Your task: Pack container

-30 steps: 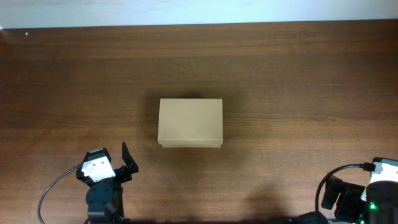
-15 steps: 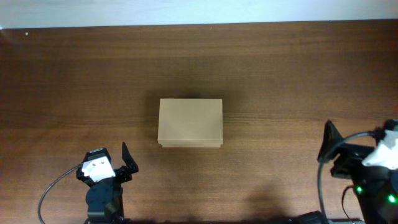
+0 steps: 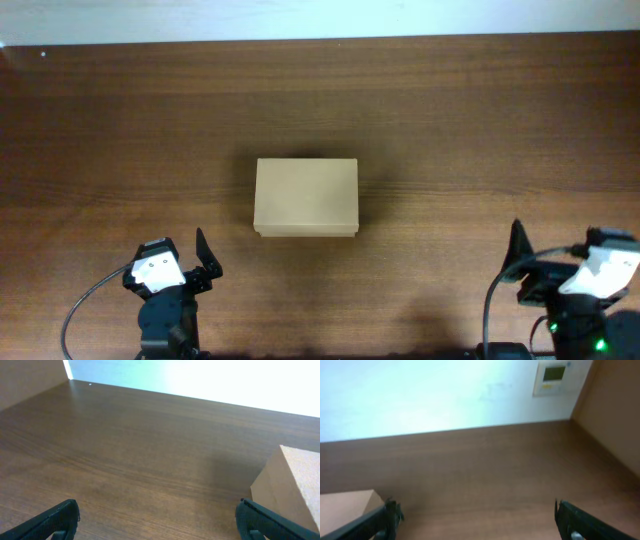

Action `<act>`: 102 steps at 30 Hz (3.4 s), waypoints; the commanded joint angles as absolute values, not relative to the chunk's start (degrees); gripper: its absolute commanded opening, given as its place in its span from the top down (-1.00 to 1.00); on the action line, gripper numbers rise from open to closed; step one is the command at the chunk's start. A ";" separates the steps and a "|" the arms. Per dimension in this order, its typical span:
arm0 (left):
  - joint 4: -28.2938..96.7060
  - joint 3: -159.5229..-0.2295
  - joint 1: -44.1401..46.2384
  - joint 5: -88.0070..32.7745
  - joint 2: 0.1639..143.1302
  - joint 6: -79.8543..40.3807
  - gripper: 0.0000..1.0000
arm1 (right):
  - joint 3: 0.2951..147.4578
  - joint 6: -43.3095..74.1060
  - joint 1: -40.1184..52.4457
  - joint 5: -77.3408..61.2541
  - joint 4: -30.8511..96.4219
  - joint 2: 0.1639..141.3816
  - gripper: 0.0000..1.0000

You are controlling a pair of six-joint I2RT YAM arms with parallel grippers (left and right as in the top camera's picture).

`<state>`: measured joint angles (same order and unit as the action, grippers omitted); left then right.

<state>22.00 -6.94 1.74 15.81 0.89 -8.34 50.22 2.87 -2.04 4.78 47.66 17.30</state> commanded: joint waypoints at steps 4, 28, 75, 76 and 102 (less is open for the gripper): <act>22.04 -6.66 1.34 15.38 0.30 -7.44 -0.98 | 34.98 1.85 -3.95 -1.39 38.61 8.03 -0.98; 22.04 -6.66 1.34 15.38 0.30 -7.44 -0.99 | 8.62 -1.72 -2.83 -2.83 19.51 0.19 -0.98; 22.04 -6.66 1.34 15.38 0.30 -7.44 -0.99 | 5.87 -1.69 -2.17 -4.51 19.42 0.19 -0.98; 22.04 -6.66 1.34 15.38 0.30 -7.44 -0.99 | 5.87 -1.69 -2.17 -4.51 19.42 0.19 -0.98; 22.04 -6.66 1.34 15.38 0.30 -7.44 -0.99 | 5.87 -1.69 -2.17 -4.51 19.42 0.19 -0.98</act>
